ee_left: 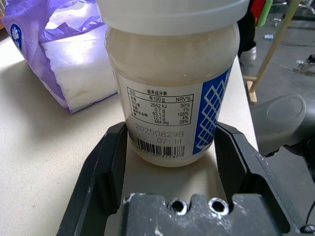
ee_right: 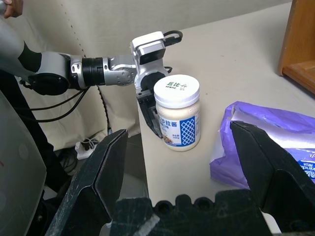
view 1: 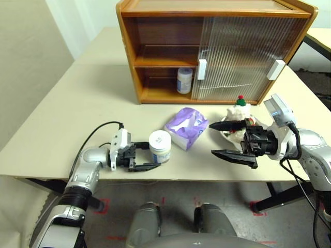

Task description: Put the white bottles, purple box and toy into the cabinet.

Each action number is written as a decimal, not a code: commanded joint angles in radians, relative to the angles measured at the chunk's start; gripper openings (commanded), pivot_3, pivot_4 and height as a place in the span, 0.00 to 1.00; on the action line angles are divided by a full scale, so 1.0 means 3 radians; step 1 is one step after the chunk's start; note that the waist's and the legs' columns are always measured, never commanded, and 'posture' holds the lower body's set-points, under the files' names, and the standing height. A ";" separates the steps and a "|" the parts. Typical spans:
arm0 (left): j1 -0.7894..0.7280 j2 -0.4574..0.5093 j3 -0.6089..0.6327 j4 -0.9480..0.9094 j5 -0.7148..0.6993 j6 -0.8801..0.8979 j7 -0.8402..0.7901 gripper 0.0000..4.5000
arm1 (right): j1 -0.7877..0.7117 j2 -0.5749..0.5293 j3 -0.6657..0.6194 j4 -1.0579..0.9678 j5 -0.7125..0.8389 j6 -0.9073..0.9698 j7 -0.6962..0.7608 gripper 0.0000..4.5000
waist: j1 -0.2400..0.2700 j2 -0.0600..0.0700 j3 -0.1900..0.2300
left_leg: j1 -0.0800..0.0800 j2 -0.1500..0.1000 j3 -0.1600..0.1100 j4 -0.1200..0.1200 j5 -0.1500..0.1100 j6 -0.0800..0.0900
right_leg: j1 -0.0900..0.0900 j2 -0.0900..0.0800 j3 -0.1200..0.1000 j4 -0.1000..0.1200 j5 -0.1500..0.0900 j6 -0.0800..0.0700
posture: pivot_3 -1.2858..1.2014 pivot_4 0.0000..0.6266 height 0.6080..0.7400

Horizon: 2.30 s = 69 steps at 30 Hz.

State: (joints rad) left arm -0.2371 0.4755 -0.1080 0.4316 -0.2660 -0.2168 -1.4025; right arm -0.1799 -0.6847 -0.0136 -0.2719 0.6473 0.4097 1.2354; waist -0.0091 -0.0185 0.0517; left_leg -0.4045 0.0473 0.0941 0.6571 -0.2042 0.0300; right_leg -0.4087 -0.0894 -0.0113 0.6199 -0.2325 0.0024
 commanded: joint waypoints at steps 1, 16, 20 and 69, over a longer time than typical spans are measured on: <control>0.0084 0.0000 -0.0110 -0.0087 -0.0026 0.0077 -0.0096 0.66 | -0.0003 -0.0010 0.0013 -0.0039 0.0001 0.0007 -0.0009 1.00 | -0.0005 0.0000 0.0000 | -0.0001 0.0000 0.0000 0.0000 0.0000 0.0000 | -0.0001 0.0000 0.0000 0.0000 0.0000 0.0000 | 0.50 0.03 1.00; -0.0385 -0.0001 0.0481 -0.0151 -0.0163 0.0262 0.0771 0.66 | 0.0022 0.0240 -0.0179 0.0054 0.0091 -0.0081 -0.0311 1.00 | -0.0006 -0.0022 0.0013 | -0.0006 0.0006 -0.0002 -0.0003 0.0000 0.0000 | -0.0001 0.0006 0.0000 0.0001 -0.0002 -0.0001 | 0.50 0.03 1.00; -0.0731 -0.0125 0.0471 0.0019 0.0046 0.0339 0.1322 0.66 | 0.0100 0.0418 -0.0186 0.0126 -0.0201 -0.0268 -0.0679 1.00 | -0.0001 -0.0032 0.0017 | -0.0007 0.0003 -0.0001 -0.0003 0.0000 0.0000 | -0.0001 0.0005 -0.0003 0.0000 -0.0001 0.0000 | 0.50 0.04 1.00; -0.2662 -0.0956 0.0600 0.2972 0.0991 0.0049 0.3911 0.66 | 0.0572 0.0973 -0.0277 -0.0948 -0.0181 -0.0134 -0.2266 1.00 | -0.0184 -0.0111 0.0228 | -0.0023 0.0002 -0.0002 -0.0033 0.0000 0.0000 | -0.0017 0.0006 0.0002 -0.0002 0.0013 0.0048 | 0.45 0.21 1.00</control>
State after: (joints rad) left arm -1.0183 0.2026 0.0625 1.3055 0.0222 -0.2227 -0.2329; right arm -0.0223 -0.3894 -0.0901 -0.5220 0.5790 0.3598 0.5670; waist -0.0642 -0.0517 0.1202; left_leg -0.4114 0.0480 0.0936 0.6473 -0.2043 0.0298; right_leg -0.4136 -0.0875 -0.0108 0.6192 -0.2286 0.0168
